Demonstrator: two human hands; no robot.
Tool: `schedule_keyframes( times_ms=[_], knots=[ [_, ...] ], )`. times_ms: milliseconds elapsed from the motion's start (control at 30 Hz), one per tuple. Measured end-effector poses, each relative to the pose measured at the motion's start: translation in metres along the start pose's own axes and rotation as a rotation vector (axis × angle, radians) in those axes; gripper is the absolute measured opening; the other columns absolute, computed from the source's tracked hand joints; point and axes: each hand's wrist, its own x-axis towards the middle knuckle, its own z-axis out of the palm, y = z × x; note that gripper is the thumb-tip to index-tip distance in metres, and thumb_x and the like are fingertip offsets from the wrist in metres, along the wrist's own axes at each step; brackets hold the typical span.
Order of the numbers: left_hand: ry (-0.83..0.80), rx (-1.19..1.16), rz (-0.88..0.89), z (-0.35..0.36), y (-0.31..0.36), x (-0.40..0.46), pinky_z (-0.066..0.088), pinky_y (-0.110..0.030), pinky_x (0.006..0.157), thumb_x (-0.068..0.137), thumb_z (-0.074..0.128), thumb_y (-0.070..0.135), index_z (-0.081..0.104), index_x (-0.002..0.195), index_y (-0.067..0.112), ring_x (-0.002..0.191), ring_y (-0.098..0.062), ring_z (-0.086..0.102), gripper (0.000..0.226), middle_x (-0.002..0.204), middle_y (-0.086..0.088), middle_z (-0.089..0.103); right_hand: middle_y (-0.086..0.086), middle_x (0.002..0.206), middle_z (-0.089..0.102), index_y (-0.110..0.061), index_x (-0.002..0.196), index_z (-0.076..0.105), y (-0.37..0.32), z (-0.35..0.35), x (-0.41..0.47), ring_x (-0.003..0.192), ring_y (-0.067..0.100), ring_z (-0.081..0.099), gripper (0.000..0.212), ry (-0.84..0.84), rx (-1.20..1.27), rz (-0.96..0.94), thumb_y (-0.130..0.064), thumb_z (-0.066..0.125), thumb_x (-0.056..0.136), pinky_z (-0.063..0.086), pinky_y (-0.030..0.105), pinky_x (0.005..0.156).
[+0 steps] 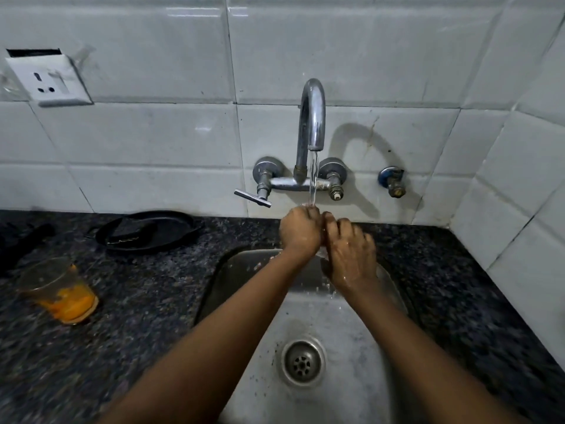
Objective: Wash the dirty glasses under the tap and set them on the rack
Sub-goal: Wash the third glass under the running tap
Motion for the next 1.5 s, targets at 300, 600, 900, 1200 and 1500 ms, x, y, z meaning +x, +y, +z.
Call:
schedule_keyframes(
  times_ms=[300,600,900,1200,1500],
  knots=[
    [-0.354,-0.392,0.170,-0.018,-0.036,-0.008,0.043,-0.014,0.045,0.096,0.046,0.023,0.056,0.059,0.006,0.039,-0.003,0.050,0.042,0.045,0.002,0.057,0.013,0.111,0.062,-0.018,0.121,0.041,0.012,-0.014,-0.012,0.090,0.032,0.066,0.071,-0.681,0.941,0.272,-0.022,0.080,0.062,0.056,0.041,0.074],
    [-0.184,-0.251,-0.014,0.003,-0.030,-0.001,0.055,-0.040,0.080,0.096,0.042,0.032,0.060,0.086,0.005,0.077,-0.026,0.065,0.034,0.082,-0.016,0.067,0.015,0.113,0.054,-0.010,0.138,0.028,-0.013,-0.005,-0.025,0.095,0.031,0.060,0.093,-0.337,0.226,0.108,-0.035,0.080,0.064,0.051,0.037,0.073],
    [-0.443,-0.149,0.010,-0.014,-0.035,-0.005,0.043,-0.023,0.057,0.094,0.047,0.034,0.058,0.067,0.010,0.054,-0.014,0.052,0.038,0.060,-0.004,0.056,0.013,0.108,0.058,-0.011,0.119,0.037,-0.020,-0.021,-0.038,0.092,0.028,0.062,0.064,-0.546,0.477,0.308,-0.018,0.076,0.069,0.050,0.032,0.069],
    [-0.232,-0.547,0.000,-0.024,-0.036,-0.009,0.039,-0.015,0.039,0.089,0.059,0.027,0.056,0.052,0.009,0.032,-0.004,0.043,0.042,0.037,0.004,0.053,0.014,0.084,0.070,-0.004,0.119,0.047,-0.008,-0.012,-0.036,0.066,0.025,0.068,0.048,-0.783,1.617,0.724,-0.009,0.070,0.077,0.059,0.039,0.060],
    [-0.068,-0.249,0.028,-0.007,-0.024,-0.023,0.052,-0.034,0.063,0.086,0.062,0.030,0.056,0.064,0.012,0.066,-0.022,0.057,0.029,0.064,-0.007,0.059,0.008,0.113,0.061,-0.013,0.118,0.048,-0.020,-0.001,-0.033,0.099,0.027,0.061,0.066,-0.439,0.615,0.348,-0.032,0.081,0.065,0.051,0.033,0.079]
  ],
)
